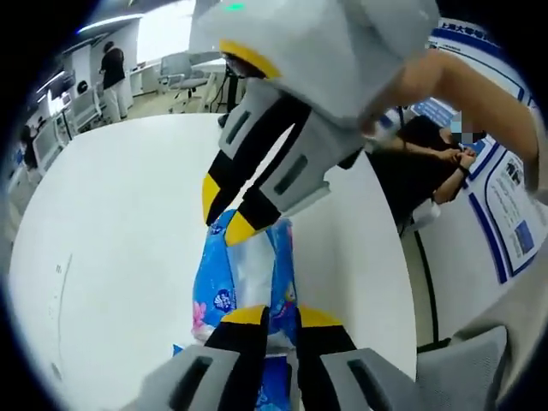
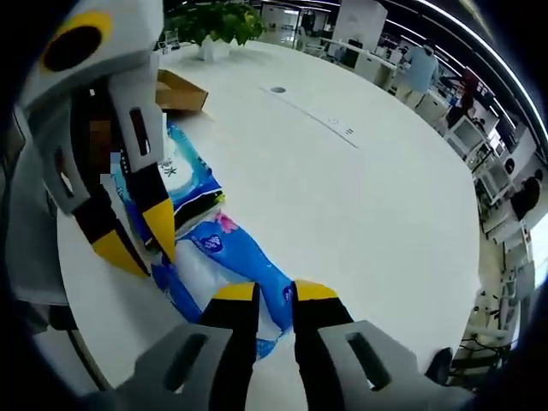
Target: Operate the shoe box by opening the lid, removing the specified soft item, and placing it in the target area until the item is outside and the box remains undamaged.
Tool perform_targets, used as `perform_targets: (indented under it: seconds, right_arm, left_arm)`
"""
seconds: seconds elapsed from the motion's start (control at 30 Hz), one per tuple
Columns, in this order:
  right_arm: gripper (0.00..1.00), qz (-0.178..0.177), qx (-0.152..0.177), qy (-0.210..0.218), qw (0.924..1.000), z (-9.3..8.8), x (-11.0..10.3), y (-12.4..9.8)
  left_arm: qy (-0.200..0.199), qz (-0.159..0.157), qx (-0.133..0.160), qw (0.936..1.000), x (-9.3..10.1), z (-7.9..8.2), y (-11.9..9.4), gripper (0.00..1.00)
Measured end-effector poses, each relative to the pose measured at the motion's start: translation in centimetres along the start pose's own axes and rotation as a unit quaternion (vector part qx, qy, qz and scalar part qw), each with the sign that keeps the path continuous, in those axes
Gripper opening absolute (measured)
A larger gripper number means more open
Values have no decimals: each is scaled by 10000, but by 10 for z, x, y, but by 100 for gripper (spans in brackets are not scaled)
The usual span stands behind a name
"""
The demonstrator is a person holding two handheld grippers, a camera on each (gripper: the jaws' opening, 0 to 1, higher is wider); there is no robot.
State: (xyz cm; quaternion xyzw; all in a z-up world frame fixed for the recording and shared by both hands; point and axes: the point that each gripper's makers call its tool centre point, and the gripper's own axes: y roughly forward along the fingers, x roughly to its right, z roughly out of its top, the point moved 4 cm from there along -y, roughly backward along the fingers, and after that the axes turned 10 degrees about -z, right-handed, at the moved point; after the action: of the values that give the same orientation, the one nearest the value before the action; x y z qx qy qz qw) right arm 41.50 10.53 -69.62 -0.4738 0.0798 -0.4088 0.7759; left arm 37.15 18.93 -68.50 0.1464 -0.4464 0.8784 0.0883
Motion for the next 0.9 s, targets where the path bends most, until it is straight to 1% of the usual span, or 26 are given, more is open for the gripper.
perform_targets:
  seconds: [0.23,0.43,0.57,0.73,0.77,0.9]
  right_arm:
    - [25,-24,66,75,9999,2,-5,-15]
    - [33,-24,65,102,9999,1,-13,-29]
    - [37,-67,92,156,9998,3,-21,-42]
    - [44,-117,231,281,9993,10,-29,-55]
    - [45,-131,254,296,9992,11,-31,-58]
    - [51,-206,371,402,9983,16,-40,-70]
  left_arm:
    - [30,85,227,9997,10,1,-16,22]
    - [-41,143,387,9991,24,-4,-33,28]
    - [-26,270,497,9984,28,-8,-43,32]
    - [-96,457,784,9958,39,-11,-59,41]
    - [-104,473,802,9956,41,-12,-61,43]
    - [-193,638,1041,9923,50,-16,-73,48]
